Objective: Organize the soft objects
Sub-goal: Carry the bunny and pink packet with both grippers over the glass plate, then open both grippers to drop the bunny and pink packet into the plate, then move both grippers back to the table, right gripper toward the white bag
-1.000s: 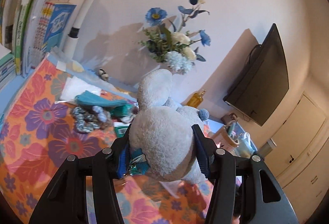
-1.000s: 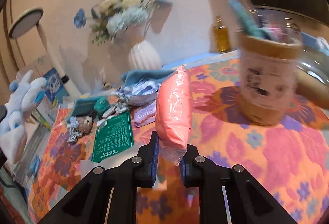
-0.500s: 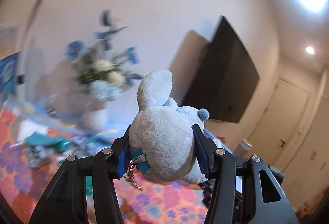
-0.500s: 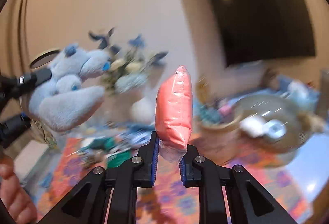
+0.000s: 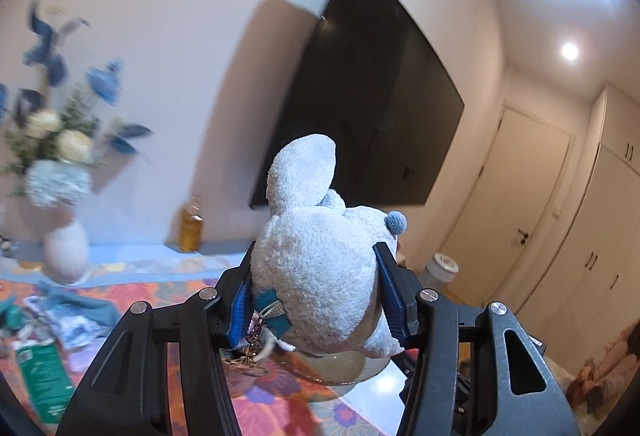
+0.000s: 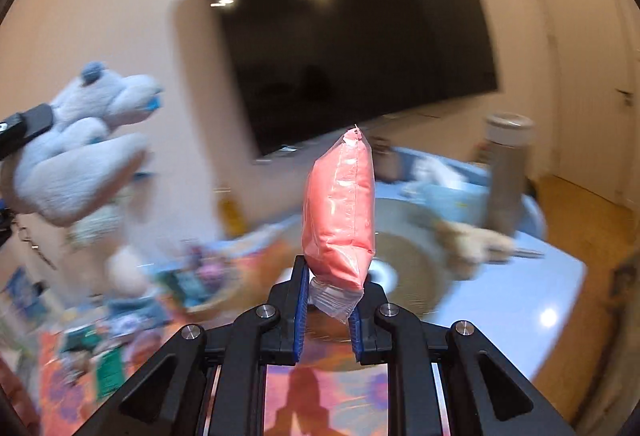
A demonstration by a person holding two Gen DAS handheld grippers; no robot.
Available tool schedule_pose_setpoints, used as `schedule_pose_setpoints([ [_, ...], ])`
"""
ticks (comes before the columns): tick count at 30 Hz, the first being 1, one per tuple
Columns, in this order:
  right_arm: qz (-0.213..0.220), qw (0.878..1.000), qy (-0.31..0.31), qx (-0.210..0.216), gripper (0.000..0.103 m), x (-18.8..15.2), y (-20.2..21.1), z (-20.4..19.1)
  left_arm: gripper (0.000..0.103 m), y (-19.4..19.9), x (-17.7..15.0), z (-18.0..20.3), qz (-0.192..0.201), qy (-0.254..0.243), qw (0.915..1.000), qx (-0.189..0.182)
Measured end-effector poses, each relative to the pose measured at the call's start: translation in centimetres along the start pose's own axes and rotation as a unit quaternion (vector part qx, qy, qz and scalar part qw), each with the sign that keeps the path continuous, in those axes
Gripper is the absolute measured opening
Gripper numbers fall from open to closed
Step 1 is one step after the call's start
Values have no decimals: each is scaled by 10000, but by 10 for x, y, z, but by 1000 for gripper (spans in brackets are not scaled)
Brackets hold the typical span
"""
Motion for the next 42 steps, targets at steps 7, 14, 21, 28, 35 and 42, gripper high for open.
schedule_pose_setpoints([
  [7,-209,9972,-91,-717,17,-1,-35,53,51,-72,-41,40,-608,-654,9957,-227],
  [14,-774,9901,467,-1073,22,10,-78,64,58,-128,-64,37,-1149,-673,9911,-60],
  [21,-812,9854,654,-1344,58,-1,-61,77,87,-133,-75,40,-1300,-915,9872,88],
  [28,-568,9913,588,-1032,58,-7,-19,47,88,-36,-57,31,-677,-1319,9887,220],
  [35,271,9960,471,709,94,-26,41,-47,99,69,-49,-40,-258,-992,9884,1117],
  [42,704,9657,1852,1679,103,-64,91,-166,102,165,-81,-152,-41,-261,9672,2525],
])
Point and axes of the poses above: each gripper's, at about its wrist camera, not at the fingertips, and y roughly against the way its jaws point, z to its right, x to its top, the point moved 2 cm from there along -y, roughly the way its jaws point, and after that the axes turned 12 degrees about x, right-handed, at the moved point
